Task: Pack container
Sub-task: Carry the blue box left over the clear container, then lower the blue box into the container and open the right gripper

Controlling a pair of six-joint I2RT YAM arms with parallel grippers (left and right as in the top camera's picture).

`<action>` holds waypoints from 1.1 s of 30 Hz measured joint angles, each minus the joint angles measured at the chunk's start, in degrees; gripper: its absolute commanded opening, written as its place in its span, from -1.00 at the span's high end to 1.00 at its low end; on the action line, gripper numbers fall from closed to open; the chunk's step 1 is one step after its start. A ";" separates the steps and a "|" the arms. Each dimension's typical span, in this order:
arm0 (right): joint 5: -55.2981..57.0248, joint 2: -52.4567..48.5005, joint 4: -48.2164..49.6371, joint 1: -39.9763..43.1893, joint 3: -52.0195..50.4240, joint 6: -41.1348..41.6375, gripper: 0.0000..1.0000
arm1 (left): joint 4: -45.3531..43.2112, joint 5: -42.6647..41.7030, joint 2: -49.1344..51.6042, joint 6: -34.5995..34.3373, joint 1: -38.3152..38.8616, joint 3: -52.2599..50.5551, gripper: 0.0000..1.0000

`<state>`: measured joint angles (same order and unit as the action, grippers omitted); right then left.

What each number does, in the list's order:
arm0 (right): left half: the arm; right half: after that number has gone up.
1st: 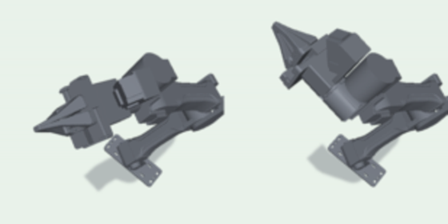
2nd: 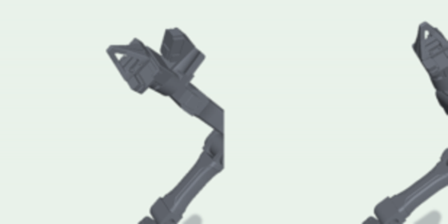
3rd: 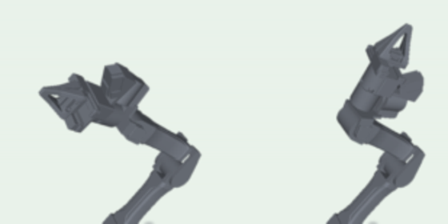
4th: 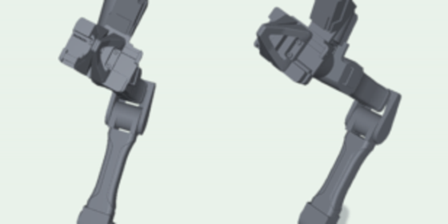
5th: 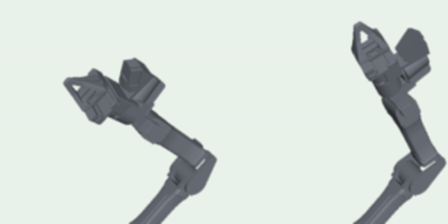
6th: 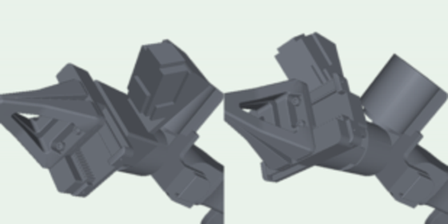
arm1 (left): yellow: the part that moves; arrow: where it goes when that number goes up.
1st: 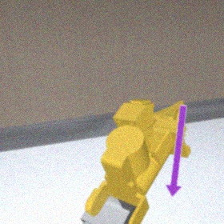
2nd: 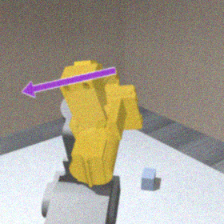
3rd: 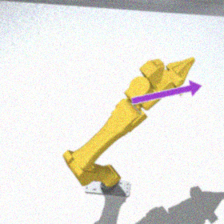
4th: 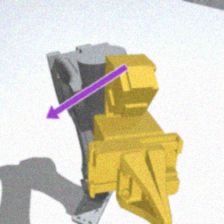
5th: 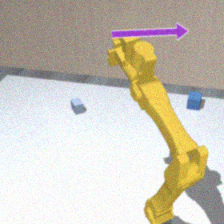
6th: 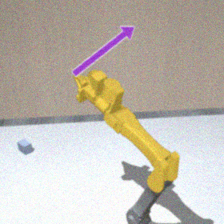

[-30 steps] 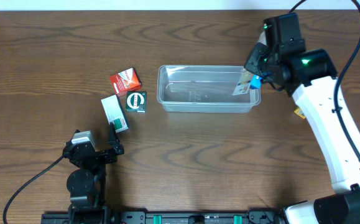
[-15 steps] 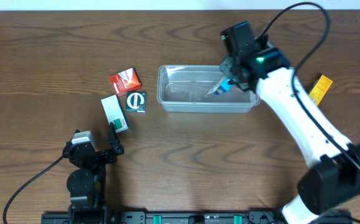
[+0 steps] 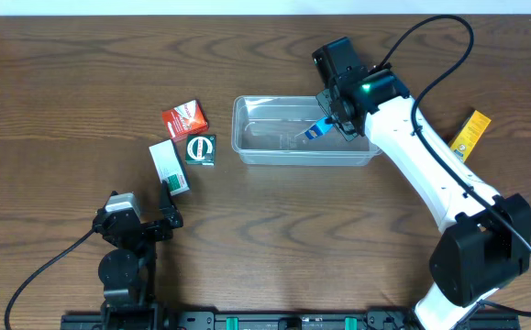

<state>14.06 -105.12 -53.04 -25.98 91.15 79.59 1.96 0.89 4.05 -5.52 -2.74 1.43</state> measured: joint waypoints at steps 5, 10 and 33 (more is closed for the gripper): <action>0.11 0.00 0.02 -0.39 0.00 1.44 0.69 | 0.00 0.00 0.00 0.00 0.00 0.00 -0.96; 0.09 0.00 0.00 -1.38 0.00 3.54 0.67 | 0.00 0.00 0.00 0.00 0.00 0.00 -0.96; 1.42 0.00 -3.21 -2.23 0.00 6.86 -0.41 | 0.00 0.00 0.00 0.00 0.00 0.00 -0.96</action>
<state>15.49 -105.12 -56.25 -28.21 91.15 86.46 1.96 0.89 4.05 -5.52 -2.74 1.43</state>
